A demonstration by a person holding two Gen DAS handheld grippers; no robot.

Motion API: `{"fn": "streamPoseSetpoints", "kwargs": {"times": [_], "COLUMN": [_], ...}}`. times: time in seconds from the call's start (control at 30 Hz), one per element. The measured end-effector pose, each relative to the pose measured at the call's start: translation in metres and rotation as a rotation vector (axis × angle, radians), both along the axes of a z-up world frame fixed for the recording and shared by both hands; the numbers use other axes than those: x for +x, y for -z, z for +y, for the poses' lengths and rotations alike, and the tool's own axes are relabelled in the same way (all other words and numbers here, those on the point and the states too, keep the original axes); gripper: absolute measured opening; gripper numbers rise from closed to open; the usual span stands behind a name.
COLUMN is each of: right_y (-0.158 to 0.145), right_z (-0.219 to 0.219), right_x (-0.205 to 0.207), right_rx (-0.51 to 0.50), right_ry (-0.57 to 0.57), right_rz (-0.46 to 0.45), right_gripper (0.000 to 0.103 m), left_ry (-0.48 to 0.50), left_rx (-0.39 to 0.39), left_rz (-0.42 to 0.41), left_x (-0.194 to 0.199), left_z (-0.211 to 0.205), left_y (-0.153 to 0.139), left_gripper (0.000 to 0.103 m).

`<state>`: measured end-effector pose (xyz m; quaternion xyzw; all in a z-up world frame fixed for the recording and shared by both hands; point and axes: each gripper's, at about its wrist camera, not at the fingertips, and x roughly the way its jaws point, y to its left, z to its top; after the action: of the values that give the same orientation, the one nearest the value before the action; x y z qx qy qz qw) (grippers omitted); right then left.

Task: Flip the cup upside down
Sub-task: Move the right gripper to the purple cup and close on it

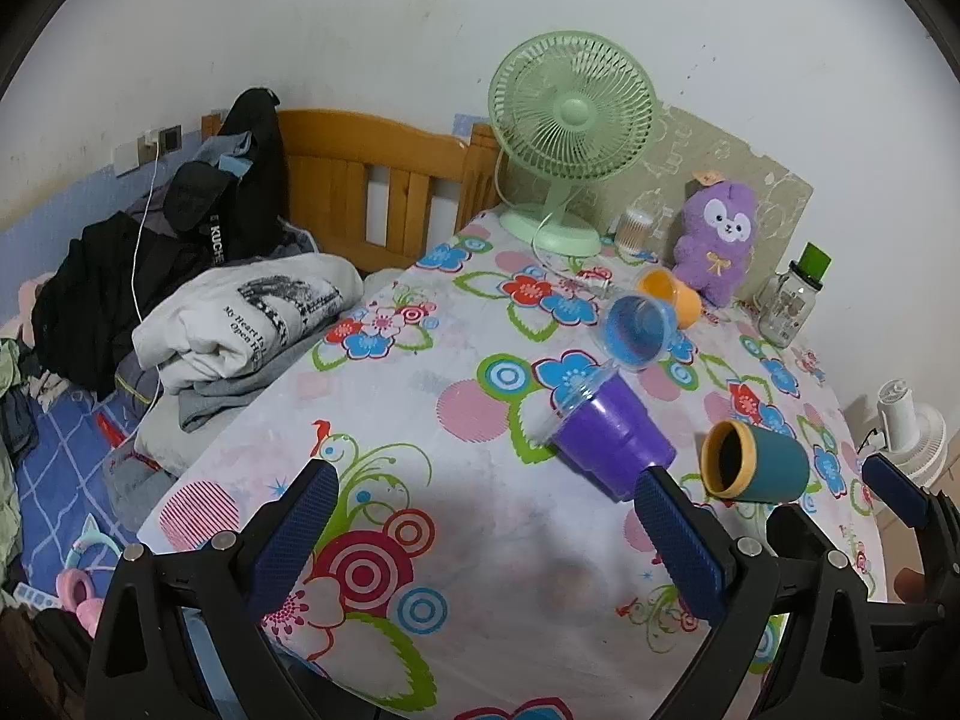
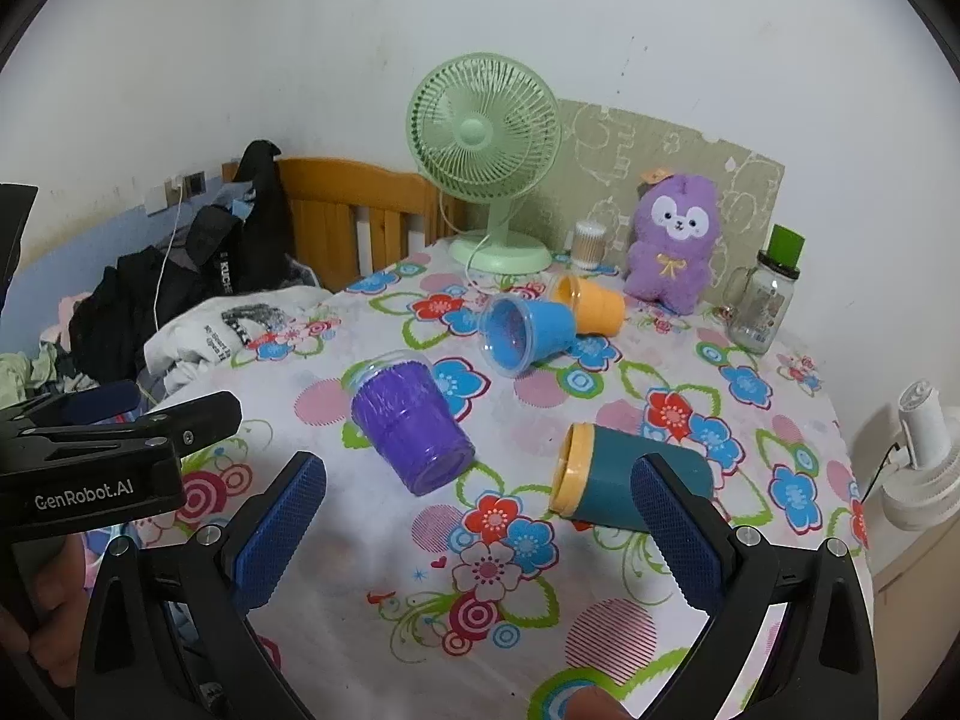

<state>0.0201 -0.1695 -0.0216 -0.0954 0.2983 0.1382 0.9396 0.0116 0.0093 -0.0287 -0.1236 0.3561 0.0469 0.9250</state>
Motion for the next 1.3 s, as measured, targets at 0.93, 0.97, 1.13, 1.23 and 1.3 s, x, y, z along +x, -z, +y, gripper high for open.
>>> {"fn": "streamPoseSetpoints", "kwargs": {"times": [0.93, 0.97, 1.13, 1.23, 1.3], "right_y": [0.065, 0.067, 0.075, 0.081, 0.08], "right_z": [0.037, 0.037, 0.043, 0.047, 0.047], "right_x": [0.105, 0.107, 0.118, 0.121, 0.12], "right_rx": [-0.051, -0.053, -0.044, -0.056, -0.045], "right_ry": [-0.165, -0.167, -0.203, -0.215, -0.218], "right_rz": [0.234, 0.234, 0.265, 0.289, 0.288], "right_gripper": [0.102, 0.102, 0.089, 0.07, 0.068], "left_ry": [-0.065, -0.068, -0.073, -0.07, -0.068], "left_rx": [-0.011, -0.009, 0.0, -0.001, -0.002], "left_rz": [0.191, 0.196, 0.21, 0.209, 0.208], "left_x": [0.059, 0.06, 0.063, 0.064, 0.064], "left_z": [0.034, 0.035, 0.036, 0.036, 0.037], "left_y": [0.07, 0.071, 0.075, 0.075, 0.075], "left_gripper": [0.1, 0.1, 0.1, 0.1, 0.1]}}
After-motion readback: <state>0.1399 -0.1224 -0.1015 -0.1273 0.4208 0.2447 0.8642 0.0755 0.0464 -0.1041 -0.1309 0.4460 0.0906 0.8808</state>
